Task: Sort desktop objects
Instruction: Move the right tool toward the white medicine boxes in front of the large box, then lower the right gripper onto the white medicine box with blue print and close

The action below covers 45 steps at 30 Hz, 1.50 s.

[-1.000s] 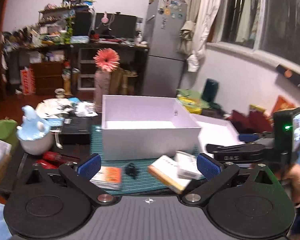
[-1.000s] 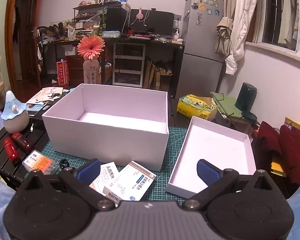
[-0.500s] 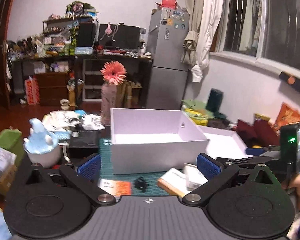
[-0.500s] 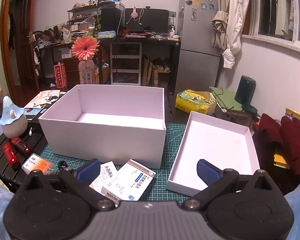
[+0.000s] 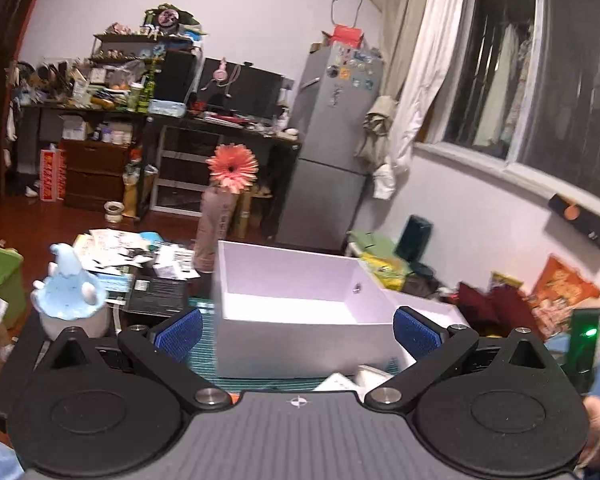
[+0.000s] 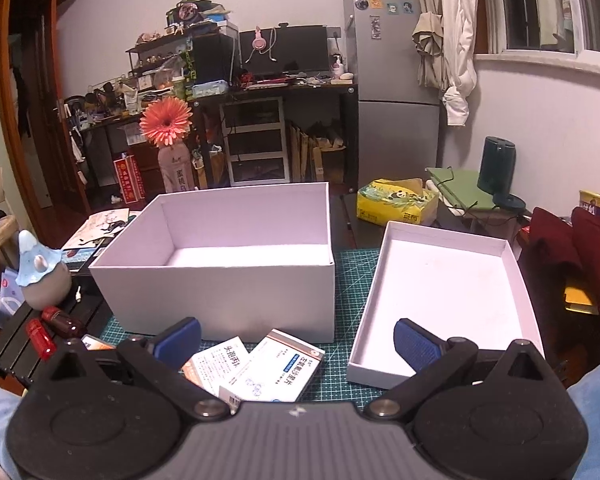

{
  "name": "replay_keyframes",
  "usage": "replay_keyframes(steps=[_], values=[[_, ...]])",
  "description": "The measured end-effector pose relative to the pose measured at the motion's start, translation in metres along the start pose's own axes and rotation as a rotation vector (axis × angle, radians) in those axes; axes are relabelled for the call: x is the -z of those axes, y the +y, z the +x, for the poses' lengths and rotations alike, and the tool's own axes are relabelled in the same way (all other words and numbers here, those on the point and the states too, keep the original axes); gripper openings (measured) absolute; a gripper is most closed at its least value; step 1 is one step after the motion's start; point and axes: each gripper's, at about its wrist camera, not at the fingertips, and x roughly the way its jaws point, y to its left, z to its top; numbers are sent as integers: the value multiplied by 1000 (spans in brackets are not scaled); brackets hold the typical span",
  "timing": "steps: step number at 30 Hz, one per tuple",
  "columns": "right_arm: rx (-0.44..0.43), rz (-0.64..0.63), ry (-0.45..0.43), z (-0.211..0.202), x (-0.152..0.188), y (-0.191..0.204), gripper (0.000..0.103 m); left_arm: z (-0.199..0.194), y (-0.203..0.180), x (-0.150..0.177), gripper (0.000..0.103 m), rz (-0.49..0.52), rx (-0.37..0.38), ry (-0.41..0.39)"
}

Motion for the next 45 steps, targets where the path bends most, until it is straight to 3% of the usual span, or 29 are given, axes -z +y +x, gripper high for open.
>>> replay_keyframes(steps=[10,18,23,26,32,35,45], values=[[-69,80,-14,1,0,-11,103,6,-2,9,102,49,-8,-15],[-4,195,-26,11,-1,-25,103,6,-8,13,102,87,-26,-27],[-95,203,-45,14,-3,-23,103,8,-7,14,102,85,-33,-14],[-132,233,-2,22,-8,-21,103,9,-6,15,102,83,-37,-4],[-89,326,62,40,-15,-24,103,11,-4,16,102,73,-29,15],[-132,376,128,53,-14,-28,101,11,-5,17,102,77,-19,17],[-135,465,390,111,-6,-25,77,13,-7,18,102,86,25,32]])
